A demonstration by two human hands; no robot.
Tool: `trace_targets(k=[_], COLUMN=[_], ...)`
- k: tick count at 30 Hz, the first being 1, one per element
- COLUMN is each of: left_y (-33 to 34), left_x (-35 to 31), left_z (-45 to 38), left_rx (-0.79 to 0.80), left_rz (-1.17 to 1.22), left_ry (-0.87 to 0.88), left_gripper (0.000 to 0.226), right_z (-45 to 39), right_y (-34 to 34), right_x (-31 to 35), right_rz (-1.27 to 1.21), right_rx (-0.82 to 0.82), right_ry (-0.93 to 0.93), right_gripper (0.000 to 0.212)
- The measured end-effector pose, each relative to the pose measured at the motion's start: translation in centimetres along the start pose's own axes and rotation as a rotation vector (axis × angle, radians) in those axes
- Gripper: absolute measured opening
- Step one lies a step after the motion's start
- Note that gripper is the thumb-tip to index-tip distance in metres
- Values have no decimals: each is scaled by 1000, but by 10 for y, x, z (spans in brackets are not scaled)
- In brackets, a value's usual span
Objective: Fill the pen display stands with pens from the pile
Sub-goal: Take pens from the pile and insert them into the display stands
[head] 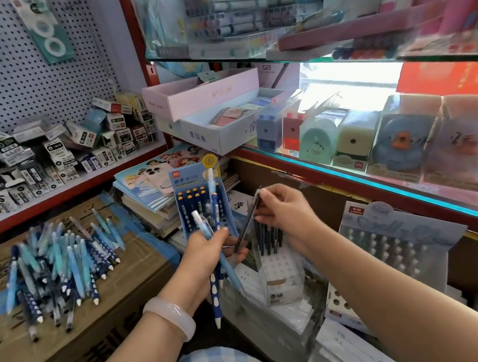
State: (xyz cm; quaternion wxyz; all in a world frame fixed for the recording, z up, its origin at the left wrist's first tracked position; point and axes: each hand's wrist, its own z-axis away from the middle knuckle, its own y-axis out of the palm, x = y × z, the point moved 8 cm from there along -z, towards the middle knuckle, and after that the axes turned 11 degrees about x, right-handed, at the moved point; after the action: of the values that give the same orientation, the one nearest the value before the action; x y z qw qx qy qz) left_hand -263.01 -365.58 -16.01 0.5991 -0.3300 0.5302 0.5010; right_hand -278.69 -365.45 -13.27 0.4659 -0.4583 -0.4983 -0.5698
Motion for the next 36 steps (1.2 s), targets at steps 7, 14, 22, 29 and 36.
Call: trace_targets(k=[7, 14, 22, 29, 36], left_y=[-24, -20, -20, -21, -23], left_x=[18, 14, 16, 19, 26], left_z=[-3, -6, -12, -14, -15], left_rx=[-110, -111, -87, -84, -73], left_rz=[-74, -148, -180, -209, -191], left_ry=[-72, -67, -80, -83, -101], left_gripper=[12, 15, 15, 14, 11], right_z=[8, 3, -6, -7, -9], right_y=[-63, -66, -62, -58, -57], right_x=[43, 7, -15, -16, -26], right_rz=[576, 966, 953, 923, 1001], right_rx=[-312, -306, -285, -273, -238], right_ry=[-262, -219, -188, -192, -125], right_gripper=[4, 10, 13, 12, 14])
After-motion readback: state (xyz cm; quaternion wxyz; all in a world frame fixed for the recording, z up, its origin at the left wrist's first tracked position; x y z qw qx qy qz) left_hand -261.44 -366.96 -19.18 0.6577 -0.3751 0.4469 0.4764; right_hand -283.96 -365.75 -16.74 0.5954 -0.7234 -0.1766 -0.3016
